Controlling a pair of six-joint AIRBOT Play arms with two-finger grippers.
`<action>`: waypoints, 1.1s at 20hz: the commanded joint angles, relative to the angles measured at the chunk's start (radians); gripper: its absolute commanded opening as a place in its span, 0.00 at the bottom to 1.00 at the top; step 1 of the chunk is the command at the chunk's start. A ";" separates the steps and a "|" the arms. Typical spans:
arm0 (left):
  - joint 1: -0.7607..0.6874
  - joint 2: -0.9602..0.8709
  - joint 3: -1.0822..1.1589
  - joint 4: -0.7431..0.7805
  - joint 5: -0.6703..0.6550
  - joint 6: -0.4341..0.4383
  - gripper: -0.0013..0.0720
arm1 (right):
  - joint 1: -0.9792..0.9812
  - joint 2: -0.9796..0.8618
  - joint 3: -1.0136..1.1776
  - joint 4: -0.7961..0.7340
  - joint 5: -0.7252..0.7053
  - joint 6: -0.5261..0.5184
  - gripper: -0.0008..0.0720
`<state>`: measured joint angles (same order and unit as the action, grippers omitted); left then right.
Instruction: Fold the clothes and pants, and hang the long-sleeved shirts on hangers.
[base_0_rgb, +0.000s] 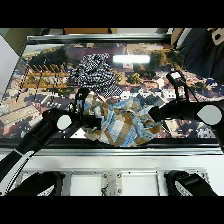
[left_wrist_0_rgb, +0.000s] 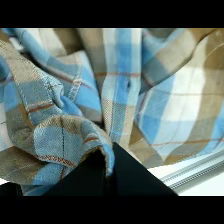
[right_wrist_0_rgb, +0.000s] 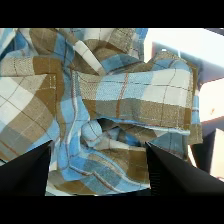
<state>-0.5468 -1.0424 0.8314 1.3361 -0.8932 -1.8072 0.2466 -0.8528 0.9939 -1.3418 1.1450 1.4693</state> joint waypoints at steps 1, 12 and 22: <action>0.006 0.005 -0.032 0.009 0.015 -0.007 0.04 | 0.026 -0.060 0.048 0.062 0.003 0.089 0.86; 0.129 0.117 -0.032 0.005 0.016 -0.007 0.03 | 0.285 -0.715 0.283 0.195 -0.355 0.171 0.86; 0.129 0.117 -0.032 0.006 0.007 -0.007 0.04 | 0.303 -0.915 0.420 0.221 -0.329 0.150 0.86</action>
<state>-0.4191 -0.9257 0.7998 1.3411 -0.8856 -1.8145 0.5423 -1.7493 1.4067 -1.1275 0.8268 1.6218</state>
